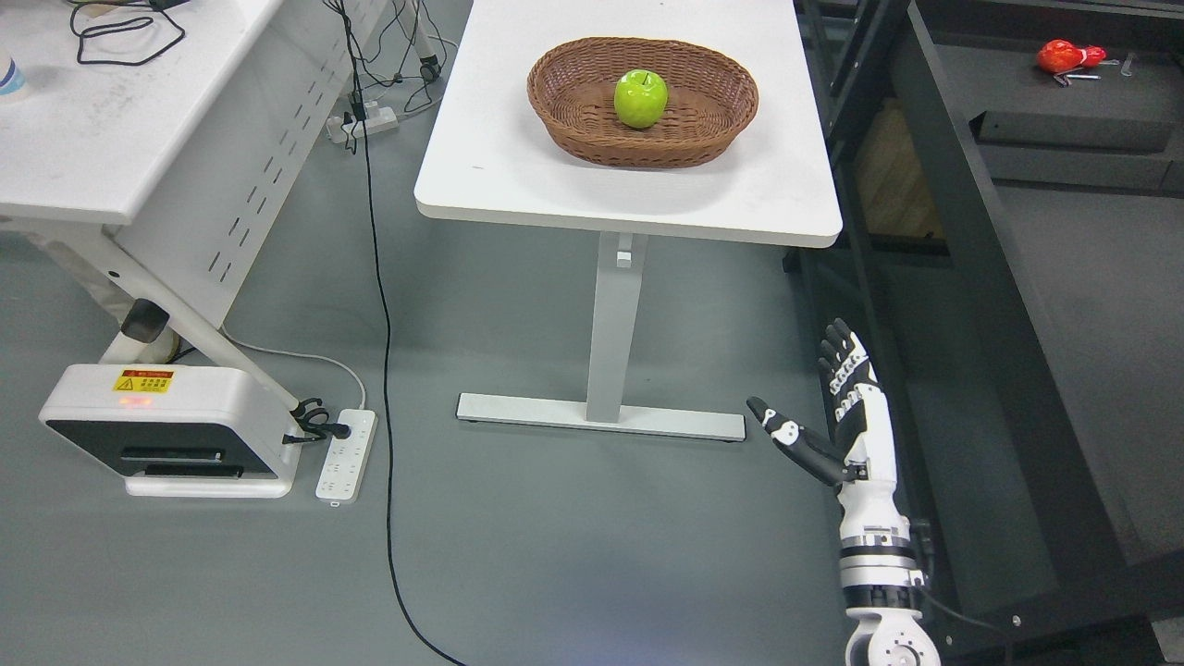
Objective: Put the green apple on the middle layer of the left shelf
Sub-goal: 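Drive toward the table with the wicker basket, right hand raised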
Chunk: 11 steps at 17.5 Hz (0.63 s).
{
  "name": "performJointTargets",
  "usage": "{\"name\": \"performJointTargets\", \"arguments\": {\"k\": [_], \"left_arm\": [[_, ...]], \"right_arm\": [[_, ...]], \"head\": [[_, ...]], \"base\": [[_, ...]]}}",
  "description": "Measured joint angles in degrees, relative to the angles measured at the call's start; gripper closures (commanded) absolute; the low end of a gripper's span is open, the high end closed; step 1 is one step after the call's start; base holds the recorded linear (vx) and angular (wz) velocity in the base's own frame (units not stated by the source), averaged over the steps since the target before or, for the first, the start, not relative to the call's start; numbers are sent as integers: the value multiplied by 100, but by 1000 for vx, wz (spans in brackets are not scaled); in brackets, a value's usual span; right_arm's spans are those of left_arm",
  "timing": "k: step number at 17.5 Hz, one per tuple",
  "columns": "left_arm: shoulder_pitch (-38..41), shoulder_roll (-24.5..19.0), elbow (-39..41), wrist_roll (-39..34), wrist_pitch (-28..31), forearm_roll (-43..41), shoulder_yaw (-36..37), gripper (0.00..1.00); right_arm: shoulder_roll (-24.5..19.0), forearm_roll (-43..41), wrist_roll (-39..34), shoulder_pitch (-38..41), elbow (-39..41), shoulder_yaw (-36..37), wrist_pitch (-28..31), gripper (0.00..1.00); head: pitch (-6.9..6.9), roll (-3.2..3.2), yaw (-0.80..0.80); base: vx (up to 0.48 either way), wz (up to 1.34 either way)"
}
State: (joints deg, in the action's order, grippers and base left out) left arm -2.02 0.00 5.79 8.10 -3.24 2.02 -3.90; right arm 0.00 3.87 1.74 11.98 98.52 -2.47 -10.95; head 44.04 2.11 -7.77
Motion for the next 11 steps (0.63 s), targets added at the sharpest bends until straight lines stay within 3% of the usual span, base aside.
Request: {"name": "performJointTargets", "arguments": {"k": [11], "left_arm": [[0, 0, 0, 0, 0, 0, 1, 0]], "right_arm": [[0, 236, 7, -6, -12, 2, -89, 1]], "head": [[0, 0, 0]], "base": [[0, 0]]}}
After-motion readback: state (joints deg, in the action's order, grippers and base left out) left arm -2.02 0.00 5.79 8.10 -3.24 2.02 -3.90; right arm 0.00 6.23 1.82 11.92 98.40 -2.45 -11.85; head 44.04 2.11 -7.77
